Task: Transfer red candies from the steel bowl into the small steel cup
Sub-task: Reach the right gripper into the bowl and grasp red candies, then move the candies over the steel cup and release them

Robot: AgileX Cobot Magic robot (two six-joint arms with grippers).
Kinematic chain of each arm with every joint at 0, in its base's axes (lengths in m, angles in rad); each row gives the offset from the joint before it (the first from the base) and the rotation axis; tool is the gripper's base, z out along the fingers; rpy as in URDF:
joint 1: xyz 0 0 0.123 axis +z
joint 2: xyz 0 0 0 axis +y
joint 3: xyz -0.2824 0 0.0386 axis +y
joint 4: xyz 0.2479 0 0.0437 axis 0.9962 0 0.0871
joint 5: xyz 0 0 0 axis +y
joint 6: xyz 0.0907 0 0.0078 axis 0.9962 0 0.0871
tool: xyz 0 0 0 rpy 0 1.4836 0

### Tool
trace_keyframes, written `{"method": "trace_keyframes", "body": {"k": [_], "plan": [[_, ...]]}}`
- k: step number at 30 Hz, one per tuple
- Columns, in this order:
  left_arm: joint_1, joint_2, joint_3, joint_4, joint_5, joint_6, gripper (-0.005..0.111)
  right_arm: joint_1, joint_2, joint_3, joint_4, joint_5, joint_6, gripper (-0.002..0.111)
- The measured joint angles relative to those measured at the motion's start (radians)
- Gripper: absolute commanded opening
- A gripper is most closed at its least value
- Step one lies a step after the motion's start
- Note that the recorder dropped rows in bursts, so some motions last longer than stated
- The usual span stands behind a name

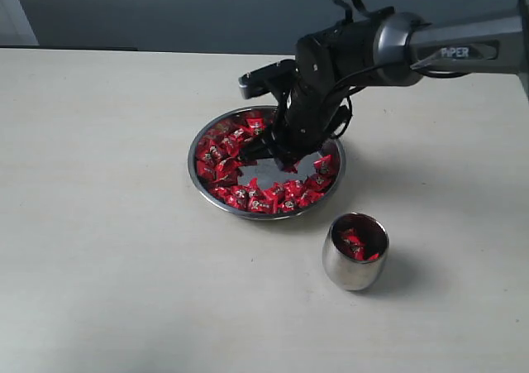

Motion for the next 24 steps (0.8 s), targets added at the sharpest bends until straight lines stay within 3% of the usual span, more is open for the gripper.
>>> {"method": "trace_keyframes", "body": {"k": [6,18,24], "plan": [[0.000,0.000,0.000,0.000,0.000,0.000,0.000,0.000,-0.224,0.027,0.000,0.074,0.000,-0.001],[0.000,0.000,0.000,0.000,0.000,0.000,0.000,0.000,-0.828,0.716,0.037,-0.100,0.022,-0.001],[0.000,0.000,0.000,0.000,0.000,0.000,0.000,0.000,-0.860,0.792,0.086,-0.132,0.023,-0.001]]}}
